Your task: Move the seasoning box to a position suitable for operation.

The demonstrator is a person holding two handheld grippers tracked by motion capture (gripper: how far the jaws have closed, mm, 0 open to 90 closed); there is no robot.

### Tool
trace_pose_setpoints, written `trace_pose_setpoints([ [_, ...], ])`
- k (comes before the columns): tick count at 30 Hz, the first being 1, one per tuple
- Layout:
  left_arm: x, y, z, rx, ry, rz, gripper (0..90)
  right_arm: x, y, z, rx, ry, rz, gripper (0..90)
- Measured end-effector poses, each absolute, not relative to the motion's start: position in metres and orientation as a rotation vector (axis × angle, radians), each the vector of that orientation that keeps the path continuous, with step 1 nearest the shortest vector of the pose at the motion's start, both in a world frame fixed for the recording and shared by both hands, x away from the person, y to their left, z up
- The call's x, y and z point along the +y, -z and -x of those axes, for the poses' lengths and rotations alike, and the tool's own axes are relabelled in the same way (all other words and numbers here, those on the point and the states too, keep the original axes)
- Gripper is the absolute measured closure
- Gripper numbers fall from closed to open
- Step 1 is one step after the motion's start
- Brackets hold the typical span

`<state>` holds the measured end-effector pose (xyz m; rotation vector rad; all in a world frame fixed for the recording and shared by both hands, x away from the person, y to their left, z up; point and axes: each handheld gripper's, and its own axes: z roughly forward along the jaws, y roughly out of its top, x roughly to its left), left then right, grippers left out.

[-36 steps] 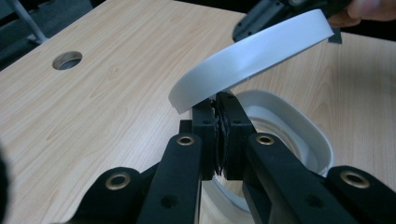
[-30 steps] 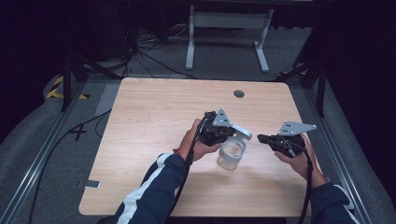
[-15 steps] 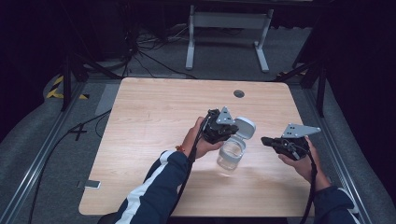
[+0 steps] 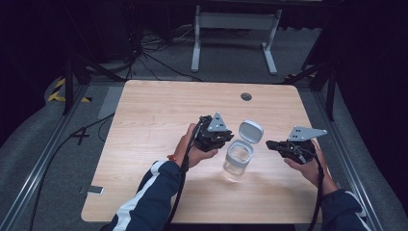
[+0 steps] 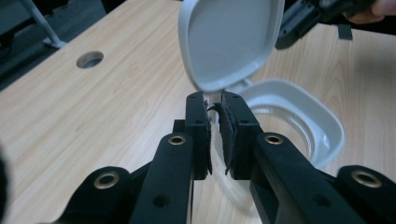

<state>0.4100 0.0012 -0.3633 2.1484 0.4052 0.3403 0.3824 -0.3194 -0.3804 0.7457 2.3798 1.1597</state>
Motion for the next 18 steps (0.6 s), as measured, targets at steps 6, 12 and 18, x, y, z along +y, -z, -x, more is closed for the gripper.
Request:
trace_pose_setpoints([
  [6,0.024,0.373,-0.407,0.428,-0.355,-2.179,77.9,-0.32,0.38,-0.383,2.379,-1.162,-0.754,86.7],
  [12,0.048,0.381,-0.402,0.465,-0.36,-2.177,75.5,-0.318,0.379,-0.382,2.392,-1.142,-0.739,85.1],
  [18,0.078,0.392,-0.393,0.512,-0.392,-2.208,73.5,-0.32,0.378,-0.38,2.398,-1.138,-0.746,80.2],
])
